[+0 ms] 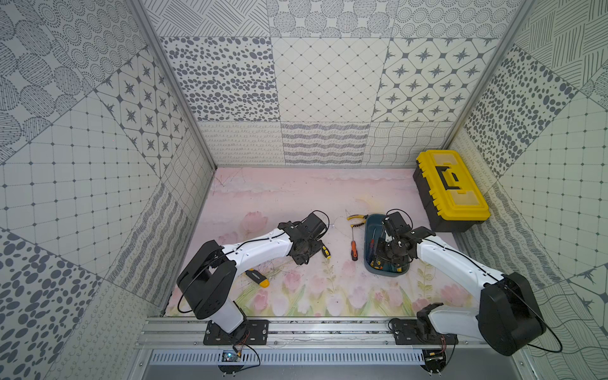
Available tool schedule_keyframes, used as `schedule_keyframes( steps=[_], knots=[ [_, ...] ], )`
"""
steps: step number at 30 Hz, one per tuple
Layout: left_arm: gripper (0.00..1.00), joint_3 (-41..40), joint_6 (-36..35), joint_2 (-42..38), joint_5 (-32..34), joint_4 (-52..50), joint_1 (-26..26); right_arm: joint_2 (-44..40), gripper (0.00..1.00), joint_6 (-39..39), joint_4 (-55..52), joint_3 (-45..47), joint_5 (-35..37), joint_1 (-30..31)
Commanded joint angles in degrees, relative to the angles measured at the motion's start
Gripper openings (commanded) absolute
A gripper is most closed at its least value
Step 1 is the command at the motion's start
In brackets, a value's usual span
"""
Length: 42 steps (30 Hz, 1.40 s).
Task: Put the screwdriver on the desktop into the storage box
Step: Place the screwdriver in the storage box, then pick up the screwdriver from the center of the board.
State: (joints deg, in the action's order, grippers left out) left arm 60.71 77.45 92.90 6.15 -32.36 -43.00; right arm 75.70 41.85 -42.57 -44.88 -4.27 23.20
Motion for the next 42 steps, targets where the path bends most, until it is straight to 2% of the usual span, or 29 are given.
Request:
schedule_keyframes(
  steps=[1, 5, 7, 13, 22, 27, 33, 42],
  knots=[
    [0.56, 2.13, -4.38, 2.66, -4.25, -1.57, -0.15, 1.45, 0.26, 0.33, 1.72, -0.95, -0.19, -0.31],
    [0.59, 4.85, -5.51, 4.96, -5.30, -3.17, -0.23, -0.24, 0.50, 0.59, 1.54, -1.32, 1.89, -0.36],
    [0.60, 6.50, -6.60, 6.03, -5.38, -4.41, -0.41, -2.57, 0.55, 0.77, 1.13, -1.50, 3.94, -0.37],
    [0.62, 11.87, -10.92, 10.59, -5.58, -7.52, -1.13, -9.27, 0.57, 0.80, 1.13, -0.89, 10.03, -0.36],
    [0.61, 20.57, -20.24, 18.59, -3.62, -14.31, -2.53, -10.19, 0.55, 1.79, 1.15, 0.02, 10.99, -0.36],
    [0.58, 21.21, -21.99, 20.67, -3.22, -14.77, -2.61, -10.17, 0.54, 1.99, 1.15, 0.14, 11.50, -0.36],
    [0.49, 23.58, -22.75, 23.67, -2.76, -15.97, -2.69, -9.79, 0.53, 2.32, 1.23, 0.42, 11.13, -0.37],
    [0.44, 24.35, -22.79, 25.06, 0.61, -16.62, -2.71, -10.62, 0.52, 3.07, 1.33, 1.28, 11.02, -0.42]
  ],
)
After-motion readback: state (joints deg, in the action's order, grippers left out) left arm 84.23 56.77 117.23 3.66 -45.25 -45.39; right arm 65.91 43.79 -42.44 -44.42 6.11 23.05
